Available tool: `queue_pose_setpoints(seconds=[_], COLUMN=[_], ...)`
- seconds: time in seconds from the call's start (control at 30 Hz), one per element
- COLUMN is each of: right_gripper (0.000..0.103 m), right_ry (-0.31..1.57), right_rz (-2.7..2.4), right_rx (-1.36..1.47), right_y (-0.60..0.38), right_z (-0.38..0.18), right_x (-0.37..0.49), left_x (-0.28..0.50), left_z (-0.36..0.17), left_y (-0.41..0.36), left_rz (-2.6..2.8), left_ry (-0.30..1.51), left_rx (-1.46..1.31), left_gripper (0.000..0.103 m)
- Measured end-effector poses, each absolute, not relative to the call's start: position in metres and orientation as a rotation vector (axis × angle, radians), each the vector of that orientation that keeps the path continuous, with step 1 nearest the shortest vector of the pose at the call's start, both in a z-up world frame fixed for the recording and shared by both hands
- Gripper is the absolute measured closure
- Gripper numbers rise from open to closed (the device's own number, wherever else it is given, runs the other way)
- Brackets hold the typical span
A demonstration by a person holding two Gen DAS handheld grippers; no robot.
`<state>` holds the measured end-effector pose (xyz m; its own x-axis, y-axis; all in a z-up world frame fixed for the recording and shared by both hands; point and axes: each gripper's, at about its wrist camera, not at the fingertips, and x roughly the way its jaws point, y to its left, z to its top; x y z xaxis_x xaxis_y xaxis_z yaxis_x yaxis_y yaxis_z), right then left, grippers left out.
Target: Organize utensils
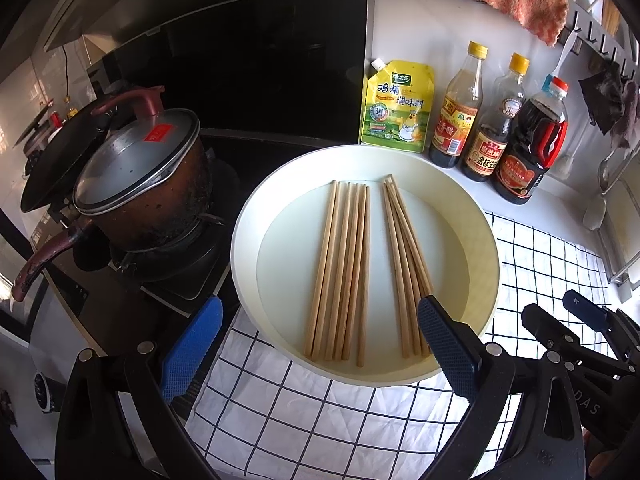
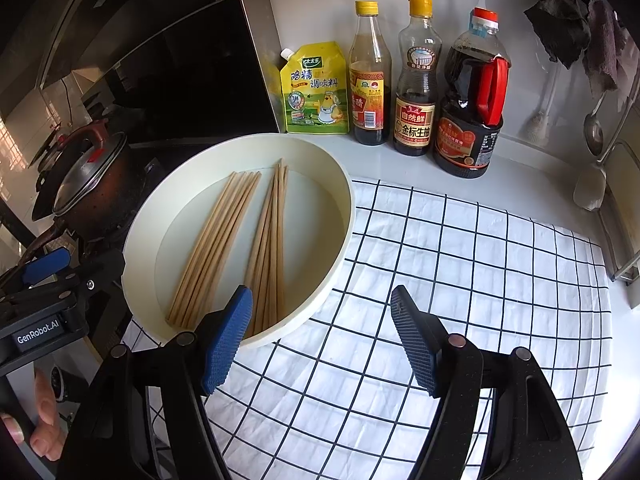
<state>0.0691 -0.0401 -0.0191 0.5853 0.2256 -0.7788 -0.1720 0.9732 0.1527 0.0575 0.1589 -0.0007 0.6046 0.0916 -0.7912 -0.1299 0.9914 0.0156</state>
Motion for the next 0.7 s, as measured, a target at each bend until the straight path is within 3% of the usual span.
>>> queue_pose_setpoints(seconds=[0.7], right_gripper=[0.034], right_ry=[0.919], right_rz=[0.228], right_rx=[0.068], right_y=[-0.0427], right_z=[-0.0231], right_x=[0.0659], left_x=[0.0579], left_z=[-0.0043], left_y=[0.1583], left_rz=[0.122], left_ry=[0.929], left_rx=[-0.046], left_gripper=[0.007])
